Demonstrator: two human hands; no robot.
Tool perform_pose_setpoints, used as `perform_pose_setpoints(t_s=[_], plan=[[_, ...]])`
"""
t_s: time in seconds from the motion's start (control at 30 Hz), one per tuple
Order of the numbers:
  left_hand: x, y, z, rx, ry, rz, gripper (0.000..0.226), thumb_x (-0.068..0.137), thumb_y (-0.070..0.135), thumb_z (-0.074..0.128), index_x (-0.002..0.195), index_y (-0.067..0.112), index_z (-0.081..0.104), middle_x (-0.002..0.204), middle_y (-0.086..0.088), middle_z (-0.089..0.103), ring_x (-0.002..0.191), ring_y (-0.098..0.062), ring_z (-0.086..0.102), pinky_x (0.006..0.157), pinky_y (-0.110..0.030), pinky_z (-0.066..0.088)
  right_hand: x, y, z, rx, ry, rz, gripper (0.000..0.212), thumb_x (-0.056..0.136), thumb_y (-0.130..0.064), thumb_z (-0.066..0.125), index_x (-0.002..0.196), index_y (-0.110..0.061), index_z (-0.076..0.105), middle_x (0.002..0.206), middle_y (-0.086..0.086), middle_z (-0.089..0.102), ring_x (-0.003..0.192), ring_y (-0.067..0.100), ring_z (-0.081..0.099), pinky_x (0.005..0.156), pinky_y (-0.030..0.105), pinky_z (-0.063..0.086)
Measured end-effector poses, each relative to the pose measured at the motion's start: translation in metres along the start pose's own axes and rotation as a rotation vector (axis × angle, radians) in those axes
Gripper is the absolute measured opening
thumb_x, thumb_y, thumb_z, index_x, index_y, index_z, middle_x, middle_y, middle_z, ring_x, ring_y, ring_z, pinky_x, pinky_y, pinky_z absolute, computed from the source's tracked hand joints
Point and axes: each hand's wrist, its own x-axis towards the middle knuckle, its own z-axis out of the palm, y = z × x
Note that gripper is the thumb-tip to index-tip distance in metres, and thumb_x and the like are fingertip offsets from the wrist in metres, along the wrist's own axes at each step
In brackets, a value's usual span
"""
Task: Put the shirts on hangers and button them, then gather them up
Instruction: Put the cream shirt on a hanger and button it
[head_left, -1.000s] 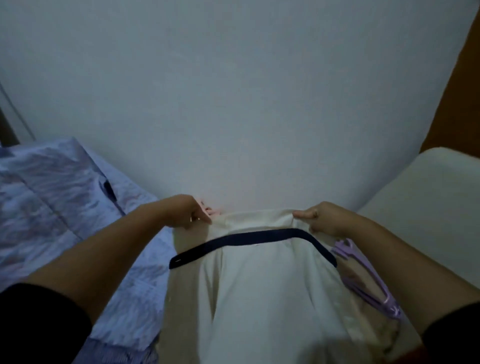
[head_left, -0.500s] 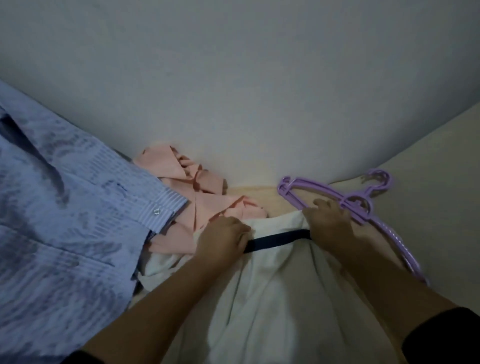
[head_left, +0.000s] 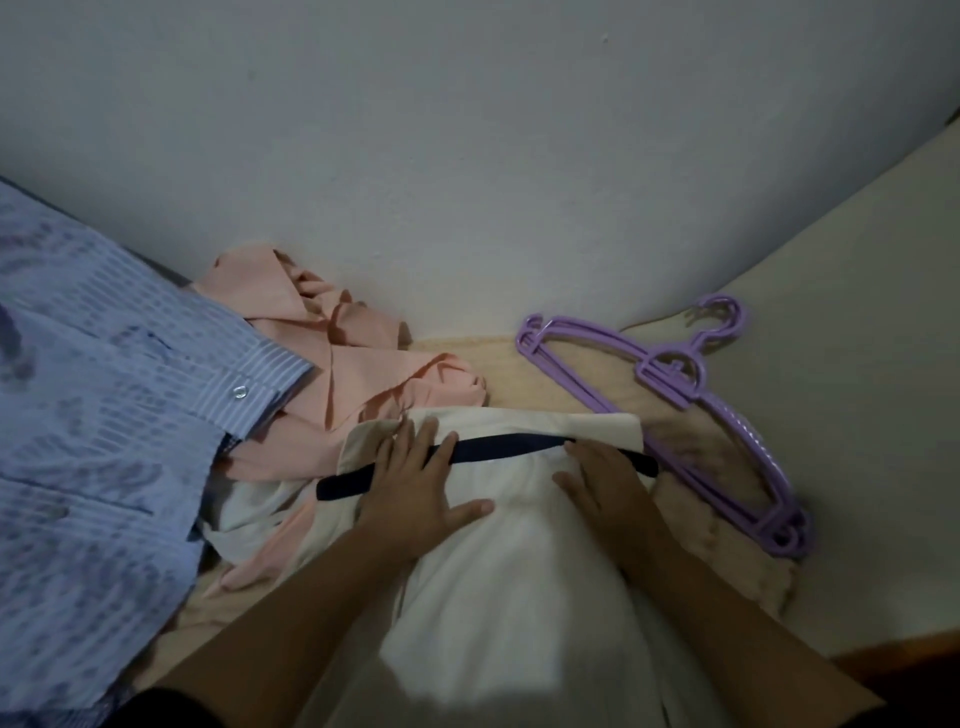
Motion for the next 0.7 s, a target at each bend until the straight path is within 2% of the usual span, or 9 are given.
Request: perform_pose_setpoints(t_s=[0.07, 0.1, 0.17, 0.23, 0.37, 0.43, 0.53, 0.6, 0.7], plan=[[0.000, 0.009, 0.001, 0.005, 0.061, 0.010, 0.113, 0.062, 0.092, -0.001, 0.153, 0.026, 0.010, 0.162, -0.003, -0.003, 0.147, -0.026, -0.011, 0.116, -0.045, -0.009, -0.002, 0.009, -0.015, -0.051, 0.171, -0.014, 0.040, 0.094, -0.030, 0.045, 0.121, -0.005, 0.059, 0.123, 0.014, 0.059, 0.118, 0.030, 0.051, 0.102, 0.018, 0.023], [0.000, 0.012, 0.002, -0.001, 0.079, 0.014, 0.110, 0.064, 0.090, 0.002, 0.153, 0.026, 0.012, 0.162, -0.003, -0.001, 0.148, -0.025, -0.009, 0.117, -0.045, -0.008, -0.005, 0.018, -0.019, -0.109, 0.255, -0.013, 0.039, 0.089, -0.026, 0.044, 0.114, -0.003, 0.063, 0.115, 0.017, 0.063, 0.110, 0.032, 0.055, 0.101, 0.026, 0.030], [0.000, 0.020, 0.006, -0.020, 0.110, 0.034, 0.104, 0.069, 0.088, 0.008, 0.152, 0.026, 0.017, 0.161, -0.003, 0.004, 0.148, -0.025, -0.004, 0.117, -0.045, -0.004, -0.009, 0.039, -0.031, -0.207, 0.303, 0.048, 0.044, 0.077, -0.024, 0.044, 0.108, -0.002, 0.065, 0.107, 0.019, 0.064, 0.102, 0.036, 0.056, 0.093, 0.042, 0.043], [0.001, 0.027, 0.010, -0.055, 0.150, 0.059, 0.099, 0.074, 0.086, 0.016, 0.151, 0.025, 0.024, 0.161, -0.005, 0.011, 0.148, -0.027, 0.003, 0.118, -0.046, -0.001, -0.013, 0.054, -0.043, -0.281, 0.309, 0.153, 0.047, 0.070, -0.024, 0.047, 0.108, -0.001, 0.063, 0.108, 0.020, 0.060, 0.102, 0.040, 0.056, 0.088, 0.047, 0.048], [0.002, 0.037, 0.019, -0.031, 0.162, 0.067, 0.096, 0.074, 0.081, 0.012, 0.151, 0.024, 0.024, 0.161, -0.006, 0.011, 0.148, -0.027, 0.004, 0.117, -0.046, -0.001, -0.019, 0.077, -0.056, -0.387, 0.311, 0.230, 0.065, 0.071, -0.036, 0.054, 0.121, 0.006, 0.053, 0.123, 0.028, 0.054, 0.116, 0.048, 0.049, 0.095, 0.056, 0.042], [0.001, 0.039, 0.021, -0.033, 0.165, 0.058, 0.097, 0.074, 0.080, 0.011, 0.151, 0.023, 0.025, 0.161, -0.006, 0.012, 0.148, -0.027, 0.004, 0.117, -0.045, -0.001, -0.018, 0.083, -0.059, -0.394, 0.298, 0.222, 0.075, 0.072, -0.045, 0.046, 0.124, 0.009, 0.051, 0.123, 0.029, 0.054, 0.114, 0.049, 0.051, 0.094, 0.056, 0.043], [0.002, 0.039, 0.023, -0.016, 0.142, 0.049, 0.097, 0.073, 0.080, 0.008, 0.152, 0.024, 0.022, 0.161, -0.006, 0.010, 0.148, -0.026, 0.002, 0.117, -0.045, -0.002, -0.016, 0.089, -0.060, -0.378, 0.270, 0.228, 0.082, 0.070, -0.050, 0.044, 0.124, 0.011, 0.050, 0.122, 0.031, 0.055, 0.110, 0.050, 0.055, 0.090, 0.057, 0.045], [0.004, 0.037, 0.025, -0.013, 0.136, 0.044, 0.098, 0.073, 0.081, 0.008, 0.151, 0.025, 0.022, 0.161, -0.005, 0.010, 0.148, -0.026, 0.002, 0.117, -0.045, -0.001, -0.012, 0.092, -0.059, -0.381, 0.255, 0.233, 0.083, 0.069, -0.050, 0.055, 0.123, 0.013, 0.050, 0.121, 0.033, 0.055, 0.107, 0.050, 0.056, 0.089, 0.057, 0.045], [0.007, 0.034, 0.028, -0.027, 0.131, 0.050, 0.102, 0.073, 0.086, 0.003, 0.151, 0.024, 0.025, 0.161, -0.005, 0.012, 0.148, -0.026, 0.004, 0.118, -0.046, 0.000, -0.005, 0.096, -0.054, -0.426, 0.280, 0.226, 0.089, 0.060, -0.037, 0.082, 0.124, 0.015, 0.048, 0.119, 0.035, 0.055, 0.106, 0.051, 0.056, 0.090, 0.056, 0.046]])
